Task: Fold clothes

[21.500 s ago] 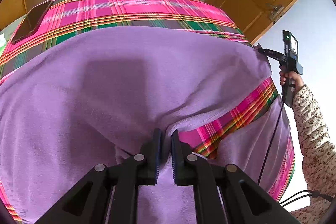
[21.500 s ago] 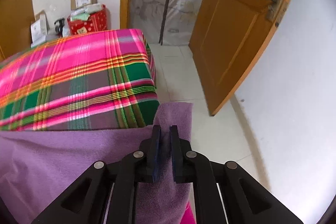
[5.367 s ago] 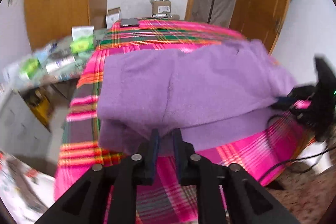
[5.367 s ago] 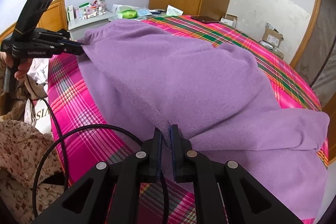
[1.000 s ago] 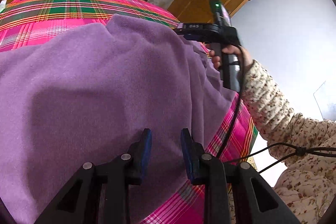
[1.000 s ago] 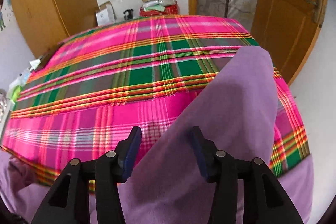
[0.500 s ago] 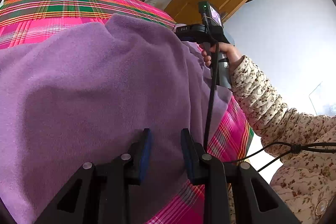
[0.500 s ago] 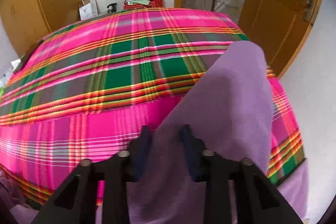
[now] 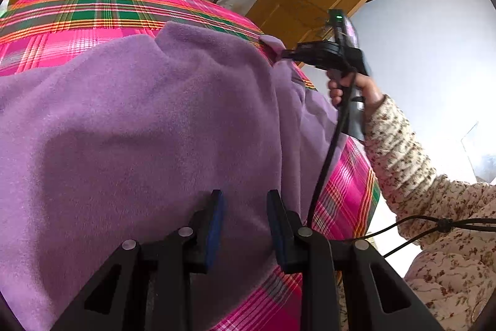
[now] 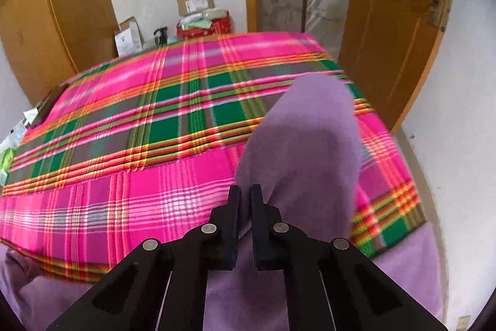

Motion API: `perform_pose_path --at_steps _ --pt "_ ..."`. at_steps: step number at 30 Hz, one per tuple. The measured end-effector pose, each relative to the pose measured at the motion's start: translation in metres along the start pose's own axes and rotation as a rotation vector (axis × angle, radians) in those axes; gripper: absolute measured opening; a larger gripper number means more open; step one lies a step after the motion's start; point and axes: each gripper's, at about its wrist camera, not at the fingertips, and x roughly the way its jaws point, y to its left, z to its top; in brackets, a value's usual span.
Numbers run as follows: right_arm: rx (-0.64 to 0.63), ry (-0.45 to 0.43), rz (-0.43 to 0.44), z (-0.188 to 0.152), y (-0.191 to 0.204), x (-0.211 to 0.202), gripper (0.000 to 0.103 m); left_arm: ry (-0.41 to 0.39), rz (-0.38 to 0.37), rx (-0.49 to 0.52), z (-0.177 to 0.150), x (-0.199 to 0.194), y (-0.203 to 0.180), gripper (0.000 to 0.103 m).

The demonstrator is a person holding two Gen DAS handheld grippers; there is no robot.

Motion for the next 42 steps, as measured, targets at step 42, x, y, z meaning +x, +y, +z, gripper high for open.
perform_pose_path --at_steps 42 --pt "-0.019 -0.127 -0.059 -0.108 -0.104 -0.097 0.034 0.062 0.208 0.334 0.007 0.025 -0.062 0.036"
